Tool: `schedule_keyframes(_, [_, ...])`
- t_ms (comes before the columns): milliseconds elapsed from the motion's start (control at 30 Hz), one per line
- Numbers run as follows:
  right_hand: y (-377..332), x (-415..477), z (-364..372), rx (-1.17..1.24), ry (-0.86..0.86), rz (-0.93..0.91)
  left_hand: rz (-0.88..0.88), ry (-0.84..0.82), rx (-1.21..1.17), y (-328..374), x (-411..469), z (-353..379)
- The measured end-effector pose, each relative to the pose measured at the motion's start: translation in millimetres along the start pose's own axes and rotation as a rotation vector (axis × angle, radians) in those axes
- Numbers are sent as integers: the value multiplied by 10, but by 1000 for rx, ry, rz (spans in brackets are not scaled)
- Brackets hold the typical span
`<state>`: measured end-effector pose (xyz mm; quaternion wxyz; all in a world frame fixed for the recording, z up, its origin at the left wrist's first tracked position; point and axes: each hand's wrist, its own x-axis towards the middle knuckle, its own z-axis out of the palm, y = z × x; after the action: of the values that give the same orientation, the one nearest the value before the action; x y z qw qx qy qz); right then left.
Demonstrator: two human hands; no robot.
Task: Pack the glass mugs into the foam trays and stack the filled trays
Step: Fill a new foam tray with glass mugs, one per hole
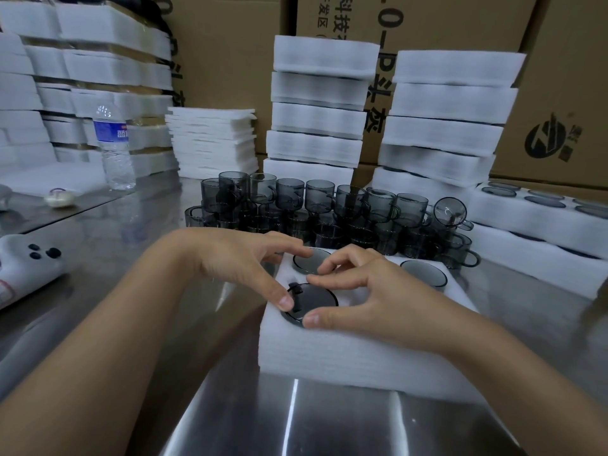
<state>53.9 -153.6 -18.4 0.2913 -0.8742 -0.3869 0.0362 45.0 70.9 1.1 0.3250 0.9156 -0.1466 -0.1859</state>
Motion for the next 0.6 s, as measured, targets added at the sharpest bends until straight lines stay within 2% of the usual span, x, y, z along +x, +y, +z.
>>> schedule_keyframes(100, [4,7,-3,-18,7,-11,-12,9,29,2,-13,-7])
schedule_keyframes(167, [7,4,-15,-27,1,-14,3,70,55,34,-24,3])
schedule_keyframes(267, [21,10,-49,-37,-52,-21,89,209,39,150,-29,39])
schedule_keyframes(367, [48,39,-190,6,-189,-9,184,390,7,252,84,144])
schedule_keyframes(433, [43,75,-347,123,-236,26,143,518,180,265,211,261])
schedule_keyframes(500, [80,162,-485,215,-99,91,83,607,358,245,321,376])
schedule_keyframes(533, [119,223,-541,183,9,125,74,619,360,249,351,423])
schedule_keyframes(600, [233,379,-596,-68,180,187,101,593,248,297,366,482])
